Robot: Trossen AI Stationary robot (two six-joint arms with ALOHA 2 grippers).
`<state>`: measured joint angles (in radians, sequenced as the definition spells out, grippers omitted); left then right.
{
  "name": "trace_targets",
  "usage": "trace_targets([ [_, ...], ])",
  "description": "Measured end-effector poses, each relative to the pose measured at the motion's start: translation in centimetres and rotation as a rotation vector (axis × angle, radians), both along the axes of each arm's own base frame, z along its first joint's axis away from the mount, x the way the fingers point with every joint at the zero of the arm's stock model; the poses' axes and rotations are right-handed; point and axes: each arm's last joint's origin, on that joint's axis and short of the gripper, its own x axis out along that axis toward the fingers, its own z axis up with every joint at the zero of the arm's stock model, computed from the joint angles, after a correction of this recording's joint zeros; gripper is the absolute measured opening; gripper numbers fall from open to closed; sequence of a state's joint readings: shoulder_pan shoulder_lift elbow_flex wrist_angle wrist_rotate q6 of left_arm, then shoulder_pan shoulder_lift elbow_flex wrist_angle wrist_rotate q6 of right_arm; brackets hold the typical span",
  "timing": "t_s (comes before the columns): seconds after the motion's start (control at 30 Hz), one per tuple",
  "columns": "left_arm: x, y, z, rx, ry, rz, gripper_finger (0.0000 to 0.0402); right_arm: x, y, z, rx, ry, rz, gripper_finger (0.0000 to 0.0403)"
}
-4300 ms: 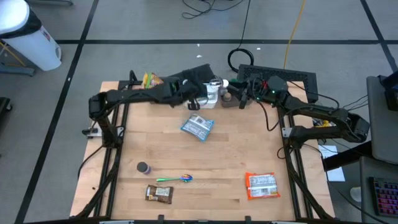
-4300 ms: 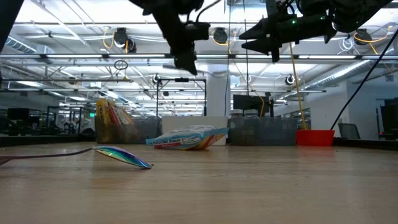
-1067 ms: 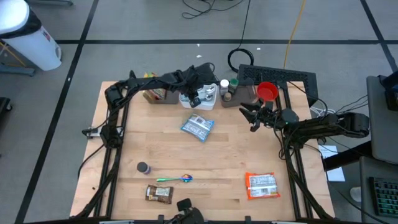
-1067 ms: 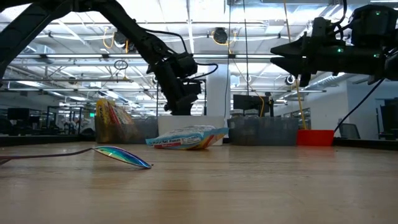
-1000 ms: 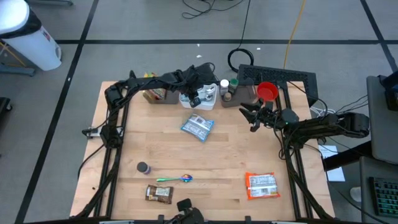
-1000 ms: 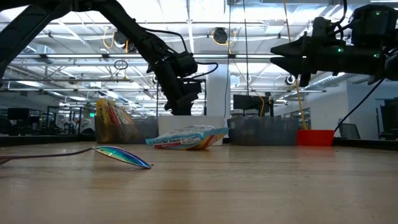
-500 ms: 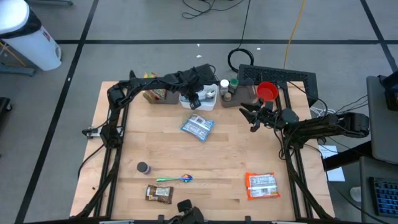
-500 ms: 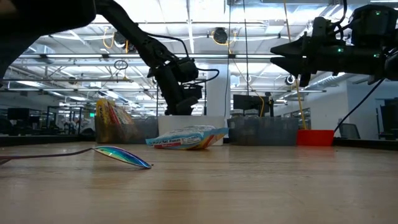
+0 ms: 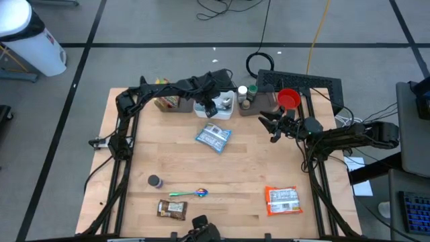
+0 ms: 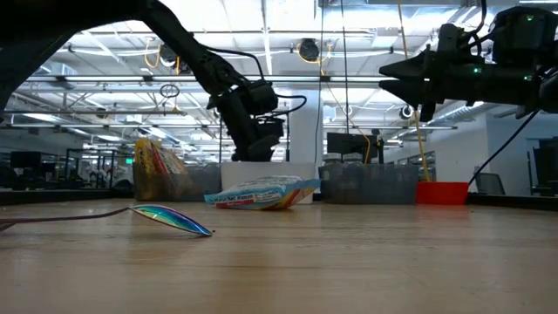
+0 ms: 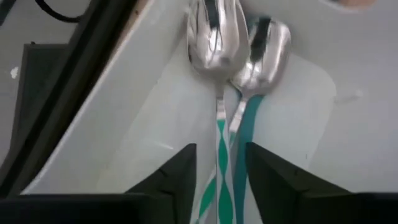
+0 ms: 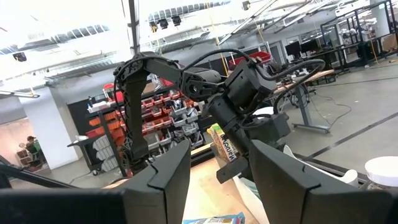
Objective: Pick & Place Food Item
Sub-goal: Put the blue noodle pack into the left black bin
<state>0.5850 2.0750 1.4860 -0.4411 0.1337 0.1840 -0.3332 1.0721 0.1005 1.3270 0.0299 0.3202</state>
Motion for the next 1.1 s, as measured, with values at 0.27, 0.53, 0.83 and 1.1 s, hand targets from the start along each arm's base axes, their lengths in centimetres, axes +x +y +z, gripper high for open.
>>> trace_targets([
  [0.27, 1.4, 0.6, 3.7, 0.036, -0.061, 0.005, 0.0197, 0.0, 0.0, -0.1, 0.005, 0.013, 0.0, 0.0155],
  [0.53, 2.2, -0.6, 8.0, 0.061, -0.105, -0.038, 0.0194, 0.1, 0.0, -0.5, 0.0, 0.056, -0.004, 0.0155],
  [0.83, -0.6, -5.0, 12.7, 0.062, -0.166, -0.072, 0.0166, 0.2, -0.1, -0.8, -0.017, 0.095, -0.011, 0.0155],
  [1.1, -3.7, -14.2, 9.7, 0.006, -0.37, -0.161, 0.0145, 0.2, -0.1, -0.8, -0.02, 0.098, -0.014, 0.0155],
])
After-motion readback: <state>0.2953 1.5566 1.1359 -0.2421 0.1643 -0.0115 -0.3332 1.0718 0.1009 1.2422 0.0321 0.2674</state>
